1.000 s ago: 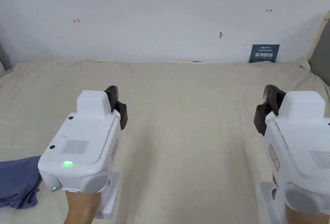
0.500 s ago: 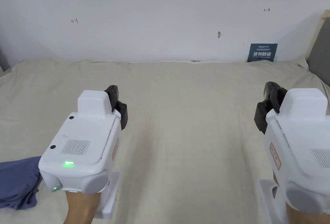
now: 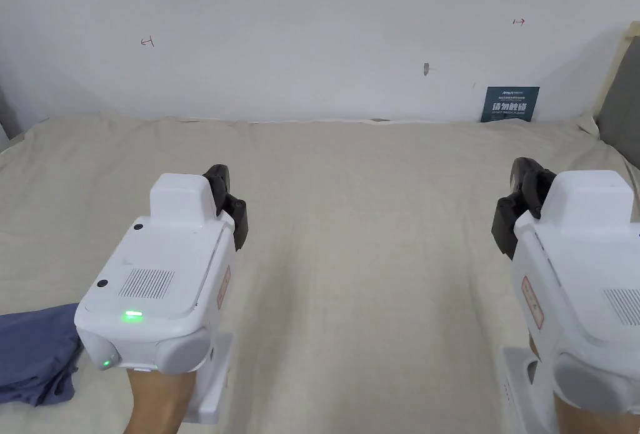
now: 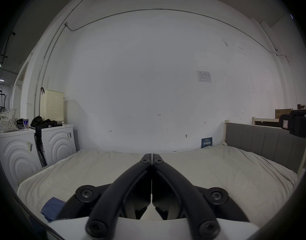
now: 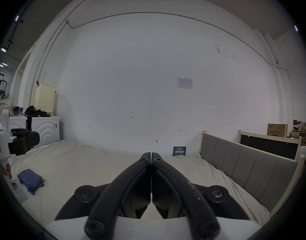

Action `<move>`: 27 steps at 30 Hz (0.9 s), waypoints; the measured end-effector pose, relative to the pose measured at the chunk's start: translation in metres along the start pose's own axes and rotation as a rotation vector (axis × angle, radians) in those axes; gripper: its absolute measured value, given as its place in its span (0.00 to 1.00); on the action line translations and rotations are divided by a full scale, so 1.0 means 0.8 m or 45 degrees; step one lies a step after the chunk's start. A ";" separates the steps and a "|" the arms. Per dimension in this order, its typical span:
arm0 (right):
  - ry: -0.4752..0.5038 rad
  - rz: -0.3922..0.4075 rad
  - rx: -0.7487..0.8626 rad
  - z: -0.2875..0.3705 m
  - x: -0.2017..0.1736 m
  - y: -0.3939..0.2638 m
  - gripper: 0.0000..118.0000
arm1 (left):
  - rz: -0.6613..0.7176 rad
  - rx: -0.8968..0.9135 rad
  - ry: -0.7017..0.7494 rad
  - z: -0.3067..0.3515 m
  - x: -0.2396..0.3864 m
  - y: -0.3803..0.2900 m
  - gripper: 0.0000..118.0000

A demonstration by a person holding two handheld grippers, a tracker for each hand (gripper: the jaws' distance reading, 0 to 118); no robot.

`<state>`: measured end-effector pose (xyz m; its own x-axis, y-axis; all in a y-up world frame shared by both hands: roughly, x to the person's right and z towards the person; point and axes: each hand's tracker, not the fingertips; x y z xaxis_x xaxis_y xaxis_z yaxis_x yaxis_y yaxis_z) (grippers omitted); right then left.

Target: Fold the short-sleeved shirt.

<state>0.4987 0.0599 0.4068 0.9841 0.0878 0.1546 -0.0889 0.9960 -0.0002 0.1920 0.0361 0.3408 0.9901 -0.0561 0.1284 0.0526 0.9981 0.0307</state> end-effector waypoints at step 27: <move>-0.007 0.006 -0.003 0.003 -0.003 0.003 0.02 | 0.001 -0.004 0.005 0.001 -0.004 0.001 0.03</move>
<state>0.4955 0.0622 0.4090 0.9827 0.0924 0.1603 -0.0931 0.9956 -0.0031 0.1889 0.0370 0.3416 0.9907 -0.0553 0.1243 0.0522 0.9982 0.0278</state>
